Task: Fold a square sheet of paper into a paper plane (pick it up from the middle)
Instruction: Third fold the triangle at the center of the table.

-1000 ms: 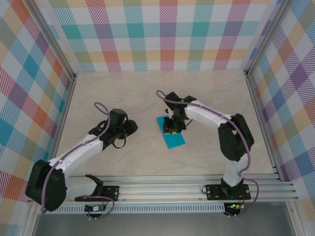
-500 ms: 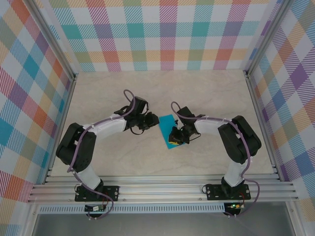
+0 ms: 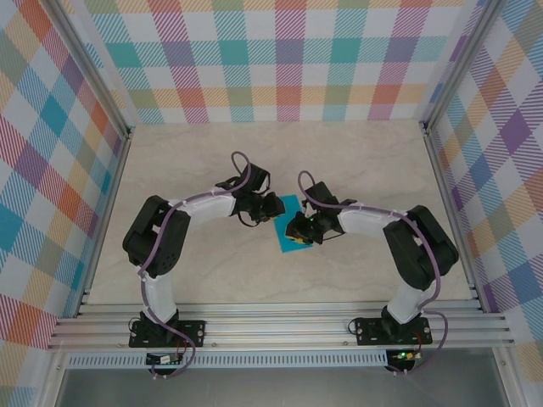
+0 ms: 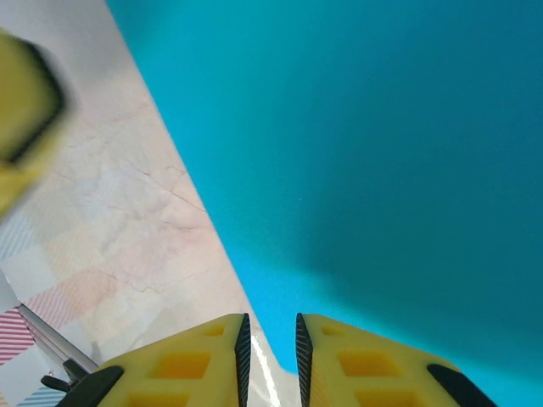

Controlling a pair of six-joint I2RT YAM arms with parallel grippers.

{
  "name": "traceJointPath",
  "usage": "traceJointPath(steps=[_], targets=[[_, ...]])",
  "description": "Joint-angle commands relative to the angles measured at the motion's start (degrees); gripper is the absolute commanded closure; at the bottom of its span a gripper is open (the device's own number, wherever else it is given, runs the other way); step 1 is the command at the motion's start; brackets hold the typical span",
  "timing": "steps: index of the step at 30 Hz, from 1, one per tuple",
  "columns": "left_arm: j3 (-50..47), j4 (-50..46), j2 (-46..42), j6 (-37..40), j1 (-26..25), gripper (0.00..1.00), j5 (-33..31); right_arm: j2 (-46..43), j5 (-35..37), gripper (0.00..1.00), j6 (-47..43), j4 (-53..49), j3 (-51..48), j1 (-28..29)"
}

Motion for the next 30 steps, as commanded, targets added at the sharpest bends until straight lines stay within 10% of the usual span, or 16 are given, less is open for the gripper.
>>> traceJointPath(steps=[1,30], targets=[[3.16,-3.09,2.15,1.34,-1.75,0.80,1.20,-3.94,2.59,0.76,-3.39,-4.55,-1.84,-3.81],[2.42,-7.25,7.30,6.13,-3.27,0.81,-5.88,-0.38,-4.26,0.66,-11.18,-5.68,-4.24,-7.85]])
